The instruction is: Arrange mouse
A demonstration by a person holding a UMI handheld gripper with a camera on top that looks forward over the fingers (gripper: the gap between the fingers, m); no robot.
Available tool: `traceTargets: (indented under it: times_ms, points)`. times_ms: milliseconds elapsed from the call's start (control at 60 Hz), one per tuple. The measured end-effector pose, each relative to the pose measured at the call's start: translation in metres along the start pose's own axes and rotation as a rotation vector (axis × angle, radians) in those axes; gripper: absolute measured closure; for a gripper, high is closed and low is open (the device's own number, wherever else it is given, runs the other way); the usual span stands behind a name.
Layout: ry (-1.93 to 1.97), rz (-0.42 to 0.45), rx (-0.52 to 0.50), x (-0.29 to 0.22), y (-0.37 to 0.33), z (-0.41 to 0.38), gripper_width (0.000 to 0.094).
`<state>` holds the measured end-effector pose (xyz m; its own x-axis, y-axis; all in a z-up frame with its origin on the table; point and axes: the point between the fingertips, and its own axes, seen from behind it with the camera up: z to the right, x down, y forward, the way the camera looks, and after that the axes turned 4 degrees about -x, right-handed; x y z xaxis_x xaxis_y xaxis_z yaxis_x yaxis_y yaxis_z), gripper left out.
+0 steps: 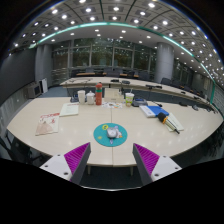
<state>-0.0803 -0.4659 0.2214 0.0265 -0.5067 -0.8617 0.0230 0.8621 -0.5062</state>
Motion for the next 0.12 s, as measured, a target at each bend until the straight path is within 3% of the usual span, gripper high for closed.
traceTargets:
  times_ms: [117]
  points:
    - [0.004,0.007,-0.015,-0.0007,-0.0101,-0.0025,0.0077]
